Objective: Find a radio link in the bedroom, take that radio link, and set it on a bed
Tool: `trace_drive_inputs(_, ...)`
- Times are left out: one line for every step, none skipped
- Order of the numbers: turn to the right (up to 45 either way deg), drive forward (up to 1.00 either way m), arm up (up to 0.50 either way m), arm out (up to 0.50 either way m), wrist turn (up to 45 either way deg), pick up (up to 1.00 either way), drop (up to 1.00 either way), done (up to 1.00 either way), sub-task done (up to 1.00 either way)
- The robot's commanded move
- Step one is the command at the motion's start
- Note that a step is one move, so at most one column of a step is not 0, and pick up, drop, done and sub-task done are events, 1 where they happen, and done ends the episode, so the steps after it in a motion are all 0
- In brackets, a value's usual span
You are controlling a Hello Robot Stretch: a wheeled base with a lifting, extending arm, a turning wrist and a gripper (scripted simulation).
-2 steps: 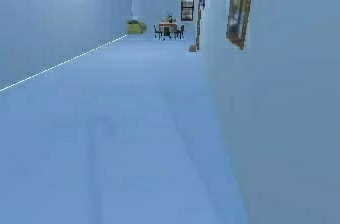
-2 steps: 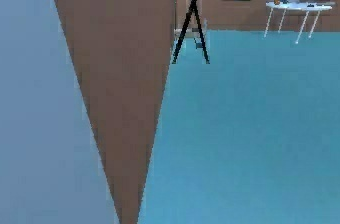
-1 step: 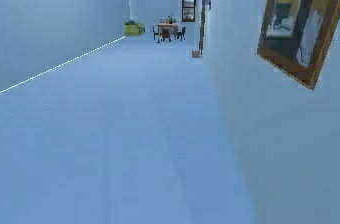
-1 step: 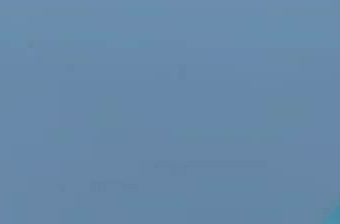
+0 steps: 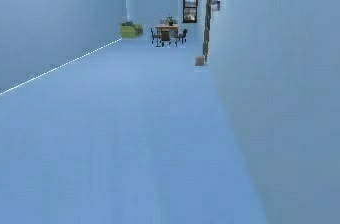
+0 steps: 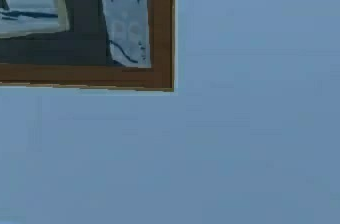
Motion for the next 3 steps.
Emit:
trace_drive_inputs(0.0,1.0,0.0,0.0,0.0,0.0,0.0,0.0,0.0)
trace_drive_inputs(0.0,1.0,0.0,0.0,0.0,0.0,0.0,0.0,0.0)
trace_drive_inputs(0.0,1.0,0.0,0.0,0.0,0.0,0.0,0.0,0.0)
